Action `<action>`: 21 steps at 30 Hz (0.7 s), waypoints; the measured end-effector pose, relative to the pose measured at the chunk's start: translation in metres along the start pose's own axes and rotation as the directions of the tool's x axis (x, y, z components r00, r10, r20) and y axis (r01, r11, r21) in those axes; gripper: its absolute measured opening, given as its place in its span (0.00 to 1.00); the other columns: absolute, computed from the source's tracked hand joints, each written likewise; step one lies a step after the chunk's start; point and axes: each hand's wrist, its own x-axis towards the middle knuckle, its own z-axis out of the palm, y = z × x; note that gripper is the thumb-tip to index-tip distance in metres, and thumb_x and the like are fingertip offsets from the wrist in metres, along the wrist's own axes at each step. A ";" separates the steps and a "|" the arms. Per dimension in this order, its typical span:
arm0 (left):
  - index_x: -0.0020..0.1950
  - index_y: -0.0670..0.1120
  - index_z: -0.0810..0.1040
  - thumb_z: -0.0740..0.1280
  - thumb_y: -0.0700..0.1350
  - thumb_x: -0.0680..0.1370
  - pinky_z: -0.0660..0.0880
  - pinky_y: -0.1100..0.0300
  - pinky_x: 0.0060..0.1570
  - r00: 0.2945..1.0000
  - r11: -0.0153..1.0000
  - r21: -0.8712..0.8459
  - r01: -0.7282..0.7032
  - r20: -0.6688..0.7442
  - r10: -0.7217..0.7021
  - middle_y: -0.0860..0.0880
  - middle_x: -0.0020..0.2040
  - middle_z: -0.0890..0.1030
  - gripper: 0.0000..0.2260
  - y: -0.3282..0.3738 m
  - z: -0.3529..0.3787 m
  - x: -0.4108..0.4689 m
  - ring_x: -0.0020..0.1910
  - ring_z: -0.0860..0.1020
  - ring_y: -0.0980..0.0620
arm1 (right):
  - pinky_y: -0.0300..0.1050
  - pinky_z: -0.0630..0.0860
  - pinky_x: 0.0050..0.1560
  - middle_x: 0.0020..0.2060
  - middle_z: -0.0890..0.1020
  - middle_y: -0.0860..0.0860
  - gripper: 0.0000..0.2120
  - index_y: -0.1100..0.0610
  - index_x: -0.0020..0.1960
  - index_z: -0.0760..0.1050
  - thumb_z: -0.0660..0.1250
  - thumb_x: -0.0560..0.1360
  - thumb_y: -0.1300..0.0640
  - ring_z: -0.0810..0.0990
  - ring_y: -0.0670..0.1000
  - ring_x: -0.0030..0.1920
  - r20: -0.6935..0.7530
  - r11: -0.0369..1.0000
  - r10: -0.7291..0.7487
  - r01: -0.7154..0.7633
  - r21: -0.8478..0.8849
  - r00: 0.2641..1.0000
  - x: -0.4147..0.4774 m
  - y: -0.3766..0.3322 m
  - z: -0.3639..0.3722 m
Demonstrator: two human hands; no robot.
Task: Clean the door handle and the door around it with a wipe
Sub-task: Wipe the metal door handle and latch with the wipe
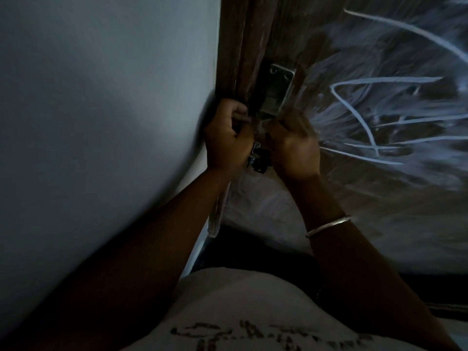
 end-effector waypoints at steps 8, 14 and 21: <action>0.46 0.41 0.75 0.68 0.35 0.70 0.74 0.68 0.39 0.998 0.995 -0.071 0.067 -0.012 -0.068 0.53 0.39 0.76 0.07 0.003 0.001 -0.001 0.39 0.75 0.61 | 0.42 0.73 0.31 0.37 0.81 0.61 0.06 0.64 0.42 0.80 0.66 0.71 0.62 0.80 0.59 0.35 -0.007 1.000 -0.020 0.020 0.011 1.000 0.015 -0.009 0.013; 0.47 0.39 0.76 0.69 0.34 0.70 0.74 0.66 0.40 0.998 0.997 -0.031 0.064 0.017 -0.063 0.50 0.41 0.77 0.07 0.002 -0.002 0.001 0.39 0.76 0.57 | 0.40 0.69 0.26 0.34 0.80 0.61 0.02 0.65 0.36 0.79 0.70 0.67 0.67 0.78 0.57 0.29 -0.154 0.984 0.175 -0.169 0.052 0.972 0.002 -0.003 0.017; 0.51 0.38 0.75 0.64 0.33 0.71 0.77 0.63 0.49 0.995 0.996 0.022 -0.088 0.043 0.087 0.45 0.49 0.80 0.10 0.010 0.005 0.003 0.48 0.79 0.52 | 0.37 0.76 0.43 0.34 0.80 0.47 0.03 0.59 0.41 0.80 0.70 0.72 0.64 0.78 0.44 0.35 0.220 0.289 0.795 -0.673 0.681 0.565 -0.034 -0.006 0.023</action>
